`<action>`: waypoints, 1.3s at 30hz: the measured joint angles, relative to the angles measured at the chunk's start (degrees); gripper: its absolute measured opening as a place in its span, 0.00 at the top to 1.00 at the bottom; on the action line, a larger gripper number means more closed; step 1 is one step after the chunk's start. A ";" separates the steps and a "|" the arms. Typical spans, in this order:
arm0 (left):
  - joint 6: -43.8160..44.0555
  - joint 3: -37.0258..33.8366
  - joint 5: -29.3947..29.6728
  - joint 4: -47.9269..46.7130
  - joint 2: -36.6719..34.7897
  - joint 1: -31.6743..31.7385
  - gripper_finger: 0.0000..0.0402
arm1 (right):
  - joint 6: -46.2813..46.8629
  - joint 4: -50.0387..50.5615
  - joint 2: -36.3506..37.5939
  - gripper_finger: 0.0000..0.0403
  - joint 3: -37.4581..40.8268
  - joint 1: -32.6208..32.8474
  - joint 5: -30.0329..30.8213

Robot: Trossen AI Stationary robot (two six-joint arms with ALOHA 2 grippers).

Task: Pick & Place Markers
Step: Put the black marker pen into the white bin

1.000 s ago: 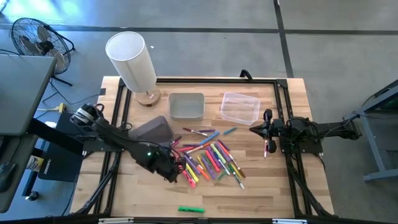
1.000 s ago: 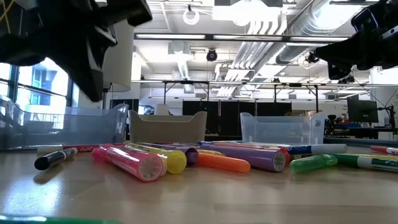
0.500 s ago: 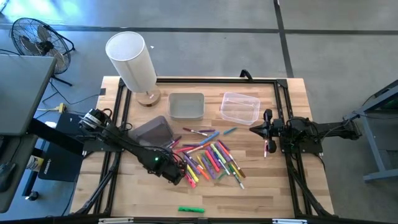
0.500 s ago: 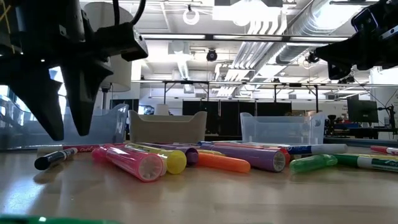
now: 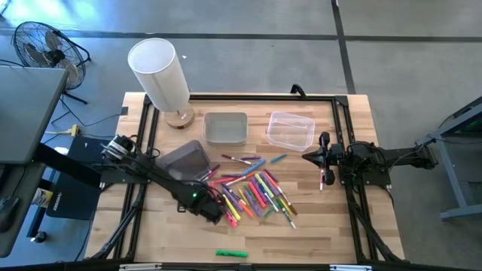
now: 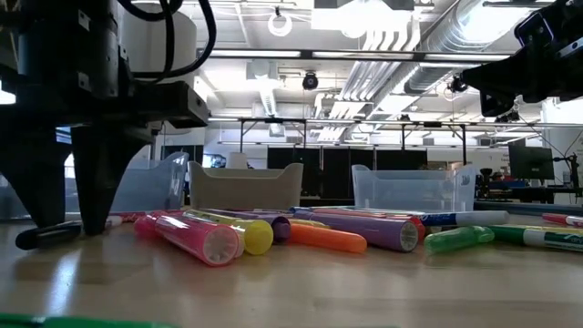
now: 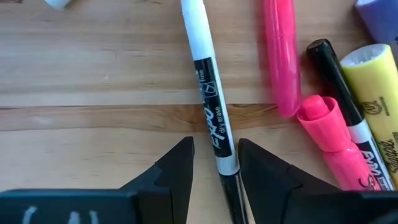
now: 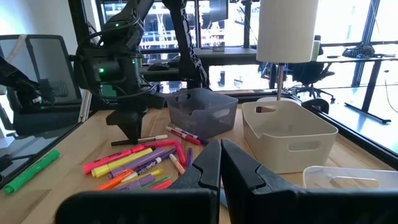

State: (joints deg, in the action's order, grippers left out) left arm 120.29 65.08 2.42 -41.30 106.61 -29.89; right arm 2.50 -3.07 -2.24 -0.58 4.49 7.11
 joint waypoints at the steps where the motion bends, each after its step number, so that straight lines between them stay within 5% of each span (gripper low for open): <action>1: 0.02 0.02 -0.47 0.02 0.28 0.02 0.68 | 0.00 0.04 0.00 1.00 0.00 0.01 -0.02; 6: -0.01 -0.01 -1.80 -0.09 0.59 0.04 0.72 | 0.00 0.06 0.00 1.00 0.00 0.00 -0.01; 13: 0.11 0.02 -4.38 -2.95 0.78 0.04 0.95 | 0.00 0.15 0.00 1.00 0.00 0.01 -0.02; 26: -1.55 0.41 -6.21 -3.86 -0.84 -0.06 0.94 | 0.00 0.17 0.00 1.00 0.00 0.02 -0.02; 39: -6.17 9.40 -7.16 -17.51 -1.25 -0.83 0.93 | 0.00 0.19 0.00 1.00 0.00 0.02 -0.02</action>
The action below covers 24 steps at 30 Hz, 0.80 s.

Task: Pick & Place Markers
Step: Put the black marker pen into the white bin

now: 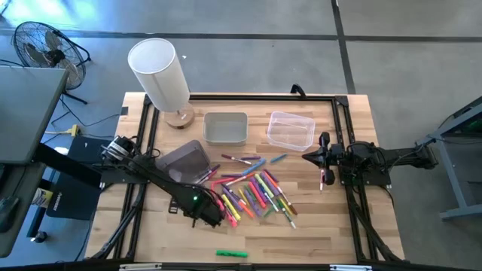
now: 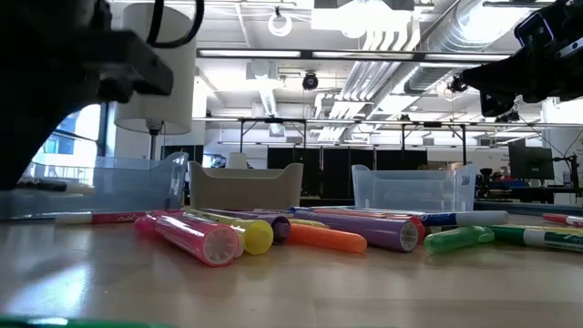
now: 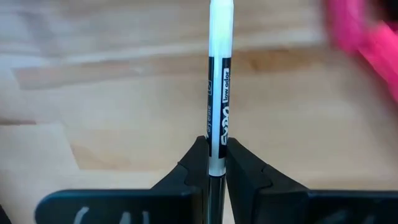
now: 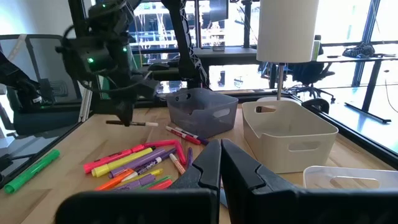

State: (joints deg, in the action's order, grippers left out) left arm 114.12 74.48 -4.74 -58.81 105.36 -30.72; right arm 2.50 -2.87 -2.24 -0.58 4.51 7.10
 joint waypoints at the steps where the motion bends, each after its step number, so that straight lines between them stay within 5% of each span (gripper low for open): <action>1: -1.20 1.10 0.71 -0.49 0.00 0.01 0.93 | 0.00 0.00 0.00 1.00 0.00 -0.02 0.00; 12: -15.87 15.42 11.11 -9.90 -0.21 3.31 0.93 | 0.00 0.00 0.00 1.00 0.00 0.00 -0.01; 24: -50.95 20.87 8.72 -13.27 -0.26 21.19 0.92 | 0.00 0.01 0.01 1.00 0.00 -0.01 0.00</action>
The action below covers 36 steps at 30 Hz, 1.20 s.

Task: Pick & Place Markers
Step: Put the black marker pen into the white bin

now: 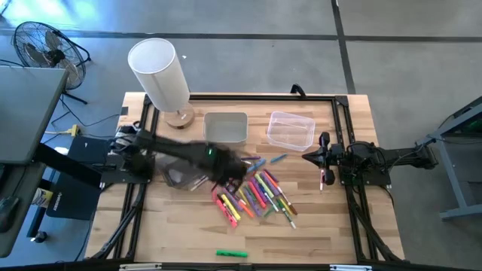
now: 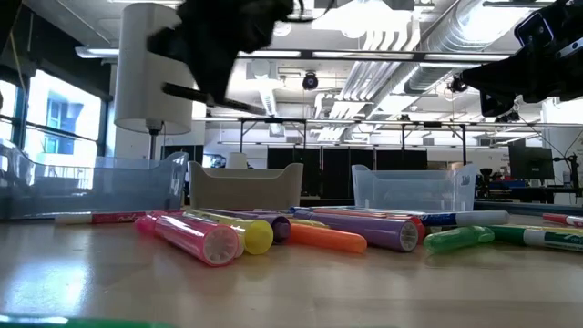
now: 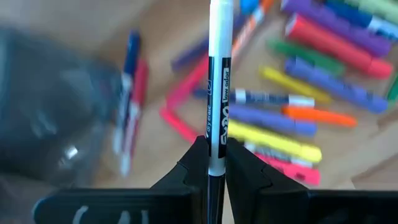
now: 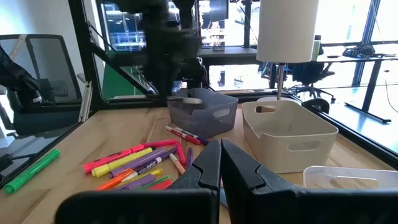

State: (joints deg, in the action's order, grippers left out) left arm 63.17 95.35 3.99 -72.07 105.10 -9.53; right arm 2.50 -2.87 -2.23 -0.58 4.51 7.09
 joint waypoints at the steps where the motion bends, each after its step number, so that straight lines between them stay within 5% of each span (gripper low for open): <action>1: -3.18 0.26 -0.16 -0.01 0.00 1.98 0.92 | 0.00 0.00 -0.01 1.00 0.00 -0.01 0.00; 12: -40.90 3.10 -3.43 1.42 0.00 22.25 0.92 | 0.00 -0.01 0.01 1.00 0.00 -0.01 0.00; 20: -64.97 3.05 -4.14 3.30 3.37 31.21 0.92 | 0.00 0.02 0.01 1.00 0.00 -0.02 0.00; 36: -74.37 3.10 -5.22 6.09 8.41 34.20 0.84 | 0.00 0.01 0.02 1.00 0.00 -0.02 0.00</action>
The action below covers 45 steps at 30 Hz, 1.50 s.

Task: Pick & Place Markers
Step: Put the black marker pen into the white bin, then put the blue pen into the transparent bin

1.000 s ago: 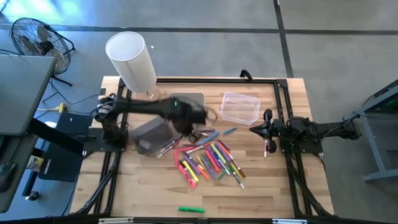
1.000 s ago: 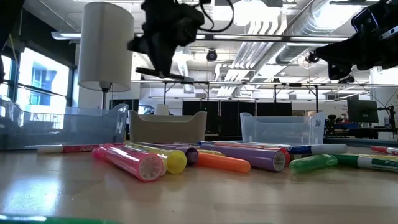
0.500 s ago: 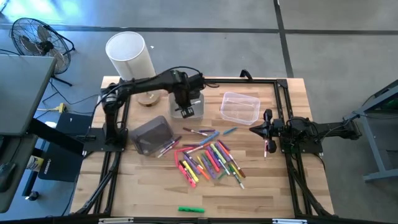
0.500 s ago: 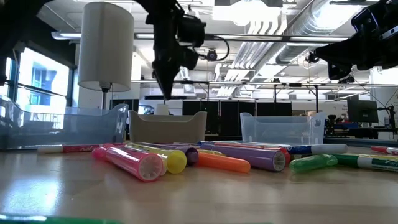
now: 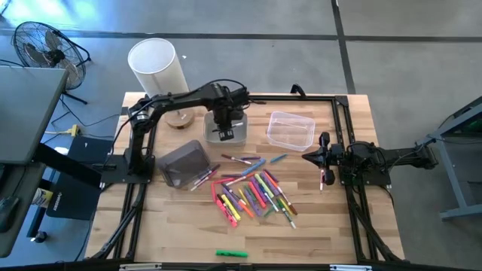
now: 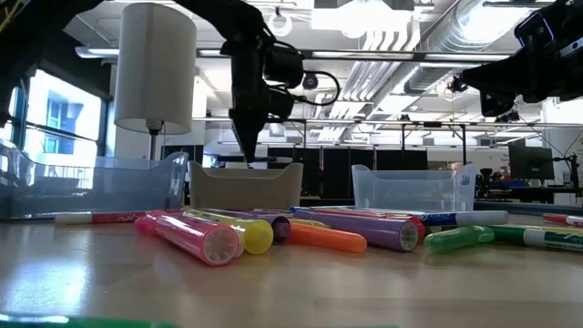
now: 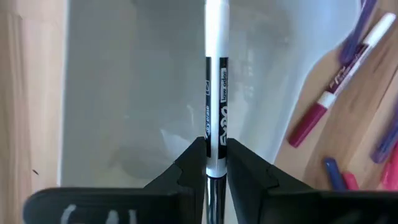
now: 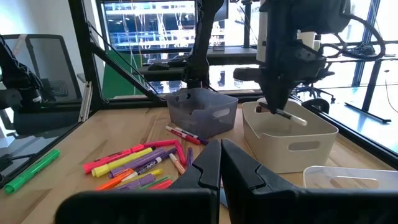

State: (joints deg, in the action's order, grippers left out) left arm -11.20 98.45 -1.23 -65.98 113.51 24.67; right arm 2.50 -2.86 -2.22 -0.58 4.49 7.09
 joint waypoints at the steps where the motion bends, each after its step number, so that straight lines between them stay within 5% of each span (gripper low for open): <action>1: 0.03 0.02 0.01 0.45 0.00 0.09 0.82 | 0.00 0.00 0.00 1.00 0.00 0.01 0.00; 11: 1.38 0.01 2.07 -0.11 0.00 0.09 0.76 | 0.00 -0.01 0.00 1.00 0.00 0.02 0.00; 20: 13.42 7.48 0.86 -2.72 -1.88 -1.05 0.82 | 0.00 0.00 0.00 1.00 -0.01 0.02 0.00; 26: 21.62 14.65 0.50 -6.39 -1.71 -6.83 0.97 | 0.00 0.00 0.00 1.00 -0.01 0.00 0.00; 31: 26.92 16.76 0.50 -4.58 -1.60 -13.38 0.98 | 0.00 0.00 0.00 1.00 0.00 0.02 0.00; 38: 28.67 13.38 -5.58 8.84 -1.60 -22.53 1.00 | 0.00 0.00 0.00 1.00 0.00 0.02 0.00; 45: 39.33 7.00 -0.09 13.90 -1.60 -30.41 1.00 | 0.00 0.00 0.00 1.00 -0.01 0.01 0.00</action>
State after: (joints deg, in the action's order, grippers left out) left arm 28.13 105.45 -1.33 -52.08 111.92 -5.75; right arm 2.50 -2.85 -2.22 -0.59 4.50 7.09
